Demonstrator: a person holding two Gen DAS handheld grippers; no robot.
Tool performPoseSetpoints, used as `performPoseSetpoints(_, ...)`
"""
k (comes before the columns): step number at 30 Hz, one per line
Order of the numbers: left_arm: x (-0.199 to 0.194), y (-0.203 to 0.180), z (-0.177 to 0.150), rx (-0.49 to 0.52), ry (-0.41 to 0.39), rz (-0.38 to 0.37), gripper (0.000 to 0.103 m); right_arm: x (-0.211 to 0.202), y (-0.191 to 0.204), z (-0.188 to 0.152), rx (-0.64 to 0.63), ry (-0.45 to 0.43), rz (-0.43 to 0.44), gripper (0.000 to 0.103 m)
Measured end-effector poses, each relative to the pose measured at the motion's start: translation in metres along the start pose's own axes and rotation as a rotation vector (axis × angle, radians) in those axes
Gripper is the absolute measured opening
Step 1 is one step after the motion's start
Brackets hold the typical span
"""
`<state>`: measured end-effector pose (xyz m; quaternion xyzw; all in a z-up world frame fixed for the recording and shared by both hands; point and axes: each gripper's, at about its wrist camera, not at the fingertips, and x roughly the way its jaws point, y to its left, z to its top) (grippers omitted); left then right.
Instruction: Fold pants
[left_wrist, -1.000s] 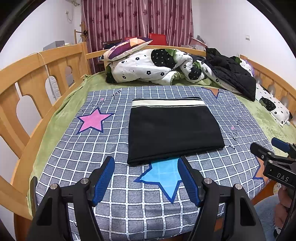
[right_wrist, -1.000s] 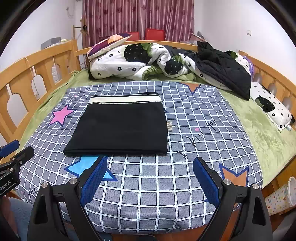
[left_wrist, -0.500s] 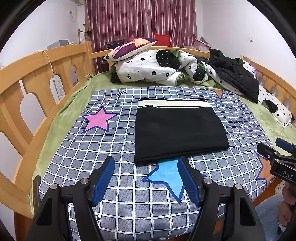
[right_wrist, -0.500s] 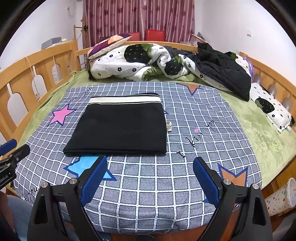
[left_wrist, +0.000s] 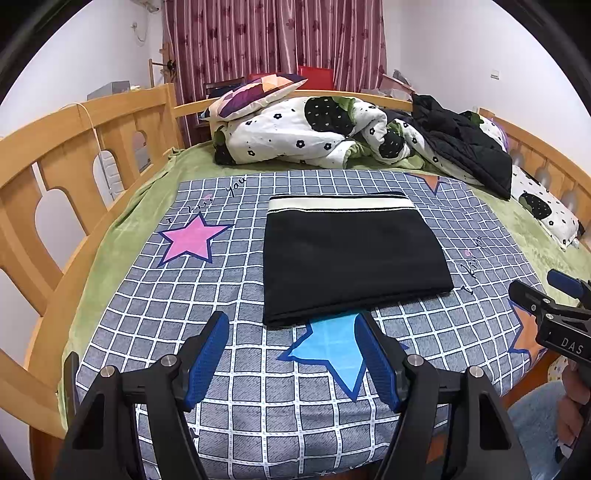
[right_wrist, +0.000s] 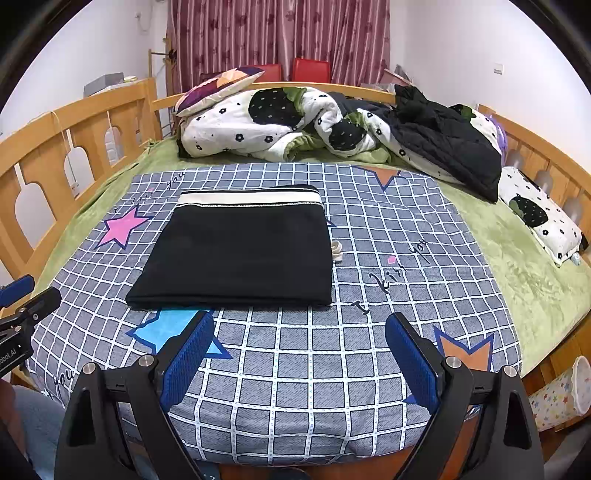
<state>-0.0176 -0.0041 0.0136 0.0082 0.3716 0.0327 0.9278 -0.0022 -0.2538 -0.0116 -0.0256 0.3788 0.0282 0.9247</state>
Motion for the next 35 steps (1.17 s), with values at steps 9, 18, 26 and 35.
performPoseSetpoints(9,-0.0002,-0.0010,0.0005,-0.001,-0.001,-0.001,0.068,-0.0012,-0.0009,0.0002,-0.003,-0.006,0.003,0.093)
performPoseSetpoints(18,0.0001,0.0001,0.0005,-0.001,-0.001,-0.004,0.068,-0.0020,0.0003,-0.0002,-0.007,-0.006,0.004,0.093)
performPoseSetpoints(26,-0.0005,-0.0014,0.0007,-0.007,-0.001,-0.005,0.068,-0.0020,0.0005,-0.0003,-0.006,-0.006,0.005,0.093)
performPoseSetpoints(35,-0.0004,-0.0028,0.0002,-0.013,0.002,-0.007,0.069,-0.0017,0.0002,-0.0003,-0.005,-0.007,0.007,0.093)
